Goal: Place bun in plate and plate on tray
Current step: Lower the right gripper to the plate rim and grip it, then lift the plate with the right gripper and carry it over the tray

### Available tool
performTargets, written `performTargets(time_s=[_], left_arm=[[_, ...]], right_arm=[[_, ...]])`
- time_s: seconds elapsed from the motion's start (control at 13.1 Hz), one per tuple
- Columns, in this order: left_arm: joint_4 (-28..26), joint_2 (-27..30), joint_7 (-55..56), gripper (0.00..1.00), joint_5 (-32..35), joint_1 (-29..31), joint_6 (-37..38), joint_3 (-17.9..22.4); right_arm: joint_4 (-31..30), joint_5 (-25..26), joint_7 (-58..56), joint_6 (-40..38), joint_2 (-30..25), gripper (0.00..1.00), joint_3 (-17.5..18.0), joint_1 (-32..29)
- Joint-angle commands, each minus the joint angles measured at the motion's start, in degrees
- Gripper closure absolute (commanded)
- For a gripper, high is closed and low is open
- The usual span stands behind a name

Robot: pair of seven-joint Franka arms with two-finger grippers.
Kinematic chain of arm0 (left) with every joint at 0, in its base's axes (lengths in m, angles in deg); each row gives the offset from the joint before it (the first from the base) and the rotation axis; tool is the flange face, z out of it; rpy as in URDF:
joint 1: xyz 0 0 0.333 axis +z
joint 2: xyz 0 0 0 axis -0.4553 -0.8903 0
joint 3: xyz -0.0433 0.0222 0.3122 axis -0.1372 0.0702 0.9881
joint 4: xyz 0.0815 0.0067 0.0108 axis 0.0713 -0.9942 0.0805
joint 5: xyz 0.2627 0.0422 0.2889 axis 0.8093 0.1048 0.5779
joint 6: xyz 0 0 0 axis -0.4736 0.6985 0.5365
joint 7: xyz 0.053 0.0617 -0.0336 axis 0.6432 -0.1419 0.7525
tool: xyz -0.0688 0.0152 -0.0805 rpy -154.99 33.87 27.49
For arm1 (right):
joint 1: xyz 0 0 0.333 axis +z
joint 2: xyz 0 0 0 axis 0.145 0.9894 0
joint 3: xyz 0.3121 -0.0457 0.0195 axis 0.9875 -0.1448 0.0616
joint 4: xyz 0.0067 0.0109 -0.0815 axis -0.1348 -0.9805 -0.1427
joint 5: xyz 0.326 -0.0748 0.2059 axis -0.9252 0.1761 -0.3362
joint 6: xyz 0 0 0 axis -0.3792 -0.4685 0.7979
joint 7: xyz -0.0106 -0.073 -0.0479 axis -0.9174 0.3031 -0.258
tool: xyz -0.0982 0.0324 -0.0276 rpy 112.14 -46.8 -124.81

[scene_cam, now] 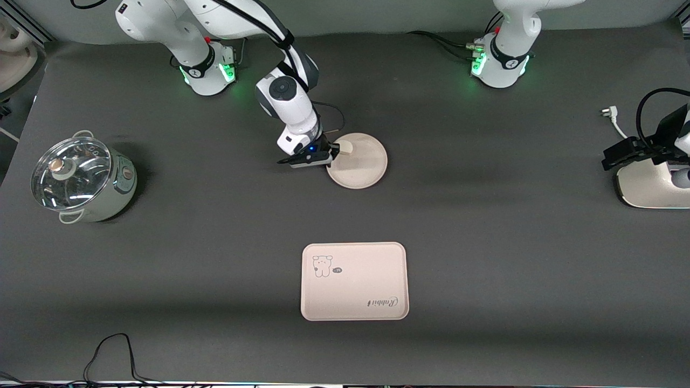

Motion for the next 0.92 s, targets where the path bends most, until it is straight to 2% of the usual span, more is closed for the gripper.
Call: performTargets(time_s=[0.0, 0.23, 0.38, 0.69, 0.84], left_arm=[[0.9, 0.3, -0.7, 0.0, -0.3, -0.8, -0.3, 0.5], [1.1, 0.2, -0.6, 0.0, -0.3, -0.9, -0.3, 0.4], [1.1, 0.2, -0.5, 0.0, -0.2, -1.0, -0.3, 0.0], [1.1, 0.2, -0.5, 0.0, -0.2, -1.0, -0.3, 0.0], [1.2, 0.2, -0.4, 0.0, -0.2, -1.0, -0.3, 0.0]], right_arm=[[0.0, -1.0, 0.8, 0.6, -0.1, 0.98, 0.1, 0.4], [0.0, -0.9, 0.5, 0.5, -1.3, 1.0, 0.1, 0.0], [0.1, -0.9, -0.1, -1.7, -4.1, 1.0, 0.1, -0.4], [0.5, -1.0, -2.0, -11.6, -13.9, 1.0, 0.0, -2.8], [0.6, -3.1, -2.2, -14.5, -17.6, 1.0, -0.1, -3.2]])
